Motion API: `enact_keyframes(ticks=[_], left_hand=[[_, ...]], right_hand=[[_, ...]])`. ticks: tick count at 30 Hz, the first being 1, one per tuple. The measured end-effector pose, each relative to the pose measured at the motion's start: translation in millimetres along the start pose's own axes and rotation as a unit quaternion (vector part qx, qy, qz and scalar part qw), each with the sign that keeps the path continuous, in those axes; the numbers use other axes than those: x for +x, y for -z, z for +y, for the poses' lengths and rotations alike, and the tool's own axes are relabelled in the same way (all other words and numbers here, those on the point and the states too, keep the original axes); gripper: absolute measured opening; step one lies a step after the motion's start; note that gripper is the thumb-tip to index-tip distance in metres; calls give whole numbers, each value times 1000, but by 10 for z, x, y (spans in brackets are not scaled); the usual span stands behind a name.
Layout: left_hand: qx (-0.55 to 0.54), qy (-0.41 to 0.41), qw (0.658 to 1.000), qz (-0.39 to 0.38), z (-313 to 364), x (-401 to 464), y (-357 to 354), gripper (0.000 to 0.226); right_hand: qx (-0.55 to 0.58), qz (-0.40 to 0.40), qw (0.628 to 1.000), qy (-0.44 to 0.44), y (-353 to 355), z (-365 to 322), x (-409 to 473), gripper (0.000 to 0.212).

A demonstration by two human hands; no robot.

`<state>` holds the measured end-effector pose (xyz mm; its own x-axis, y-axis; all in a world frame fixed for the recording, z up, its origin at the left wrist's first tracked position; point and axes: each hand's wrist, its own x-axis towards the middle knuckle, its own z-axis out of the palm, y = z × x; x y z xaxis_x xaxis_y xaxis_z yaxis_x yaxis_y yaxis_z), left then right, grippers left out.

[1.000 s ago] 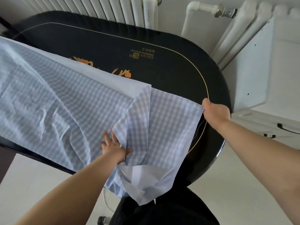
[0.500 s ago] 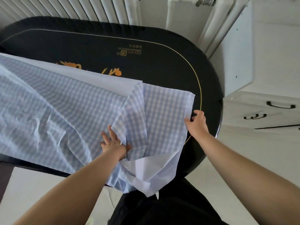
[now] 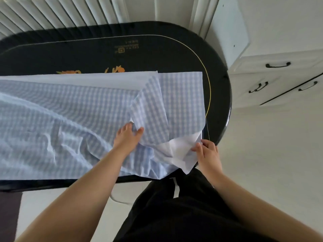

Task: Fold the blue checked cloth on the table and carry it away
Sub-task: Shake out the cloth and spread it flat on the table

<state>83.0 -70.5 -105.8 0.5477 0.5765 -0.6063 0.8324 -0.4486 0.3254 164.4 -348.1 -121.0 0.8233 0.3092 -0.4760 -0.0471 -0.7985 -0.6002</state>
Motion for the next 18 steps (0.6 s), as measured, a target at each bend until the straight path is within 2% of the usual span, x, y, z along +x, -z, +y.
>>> enact_keyframes(ticks=[2,4,5,8,10,12,14,18], left_hand=[[-35,-39,992,119,-303,-216,-14,61],[-71,-7,976,206,-621,-417,-98,56],[-105,33,965,237,-774,-494,-144,53],[-193,160,923,291,-1167,-634,-200,50],[-199,208,915,283,-1405,-653,-185,51],[-173,231,932,218,-1621,-626,-172,56],[-130,234,953,144,-1765,-602,-155,62],[-72,216,968,108,-1851,-613,-164,72]], right_hand=[[-90,1,994,65,-80,-32,-227,68],[-135,-2,985,109,-155,-91,-409,85],[-141,5,984,112,-210,-86,-464,84],[-110,77,989,67,-318,-70,-568,55],[-108,127,983,71,-346,-40,-614,47],[-164,137,966,144,-395,-11,-682,58],[-210,112,950,203,-464,-6,-733,68],[-135,119,968,172,-488,-63,-727,36]])
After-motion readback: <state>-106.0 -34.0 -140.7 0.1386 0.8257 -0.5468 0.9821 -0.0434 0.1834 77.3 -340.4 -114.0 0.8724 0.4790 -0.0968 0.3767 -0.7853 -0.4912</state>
